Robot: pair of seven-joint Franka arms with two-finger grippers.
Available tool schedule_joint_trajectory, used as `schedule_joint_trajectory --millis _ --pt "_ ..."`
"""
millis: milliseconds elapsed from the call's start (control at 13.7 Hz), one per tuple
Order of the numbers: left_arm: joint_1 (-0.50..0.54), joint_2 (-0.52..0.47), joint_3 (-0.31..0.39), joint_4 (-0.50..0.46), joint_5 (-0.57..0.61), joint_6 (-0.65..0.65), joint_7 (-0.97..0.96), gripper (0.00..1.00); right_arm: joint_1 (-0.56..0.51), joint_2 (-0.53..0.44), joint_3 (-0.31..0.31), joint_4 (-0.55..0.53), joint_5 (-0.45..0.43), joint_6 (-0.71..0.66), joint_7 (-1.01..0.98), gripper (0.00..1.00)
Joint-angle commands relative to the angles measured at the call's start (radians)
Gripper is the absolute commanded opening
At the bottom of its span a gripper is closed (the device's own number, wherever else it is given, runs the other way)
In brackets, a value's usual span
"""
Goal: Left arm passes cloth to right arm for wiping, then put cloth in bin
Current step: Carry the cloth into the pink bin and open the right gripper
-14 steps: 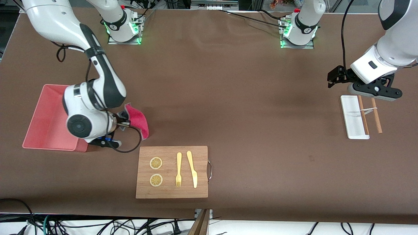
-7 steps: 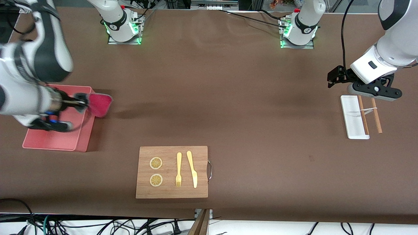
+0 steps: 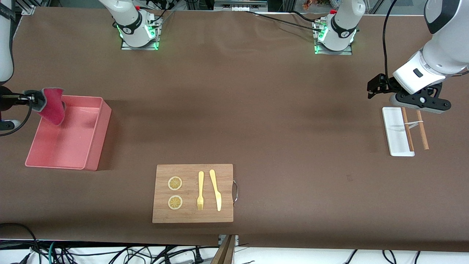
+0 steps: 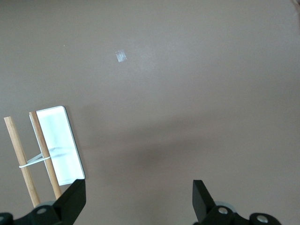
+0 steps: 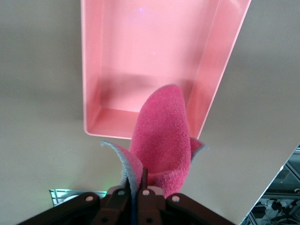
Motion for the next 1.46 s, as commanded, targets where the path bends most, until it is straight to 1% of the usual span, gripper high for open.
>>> schedule_joint_trajectory --millis 0,146,439,512,585,659,805,878,1024,1098,1171,1244,1390 --pt "-0.002 -0.009 0.000 -0.003 -0.019 -0.004 -0.005 1.00 -0.005 0.037 -0.006 -0.096 -0.018 0.114 -0.015 0.00" --pt "-0.002 -0.009 0.000 -0.003 -0.019 -0.004 -0.005 1.00 -0.011 0.057 -0.010 -0.166 -0.010 0.240 -0.011 0.00" --pt "-0.002 -0.009 -0.006 -0.002 -0.019 -0.004 -0.005 1.00 -0.018 0.141 -0.012 -0.217 0.004 0.441 -0.003 0.00" --pt "-0.002 -0.009 -0.009 -0.002 -0.019 -0.004 -0.005 1.00 -0.019 0.162 -0.012 -0.217 0.023 0.479 0.003 0.15" --pt "-0.002 -0.009 -0.009 -0.003 -0.017 -0.004 -0.005 1.00 -0.019 0.170 -0.012 -0.214 0.060 0.507 0.011 0.98" --pt "-0.002 -0.009 -0.009 -0.002 -0.017 -0.004 -0.005 1.00 -0.019 0.161 -0.012 -0.206 0.088 0.504 0.011 1.00" --pt "-0.002 -0.009 -0.010 -0.003 -0.016 -0.004 -0.005 1.00 -0.018 0.099 -0.012 -0.188 0.096 0.474 0.003 1.00" --pt "0.000 -0.009 -0.010 -0.003 -0.014 -0.004 -0.005 1.00 -0.019 0.053 -0.010 -0.171 0.099 0.416 0.005 1.00" --pt "0.000 -0.008 -0.009 -0.003 -0.011 -0.002 -0.005 1.00 -0.018 -0.011 -0.009 -0.098 0.140 0.272 0.020 1.00" --pt "0.000 -0.009 -0.010 -0.003 -0.011 -0.002 -0.005 1.00 -0.018 -0.041 -0.003 -0.066 0.146 0.198 0.056 1.00" --pt "-0.002 -0.009 -0.012 -0.003 -0.011 -0.002 -0.005 1.00 -0.015 -0.079 0.008 -0.035 0.148 0.132 0.122 1.00" --pt "0.000 -0.009 -0.012 -0.003 -0.011 -0.002 -0.005 1.00 -0.015 -0.119 0.035 -0.015 0.146 0.080 0.202 1.00" --pt "0.000 -0.009 -0.012 -0.003 -0.011 -0.004 -0.005 1.00 -0.013 -0.185 0.089 -0.012 0.143 0.036 0.264 1.00"
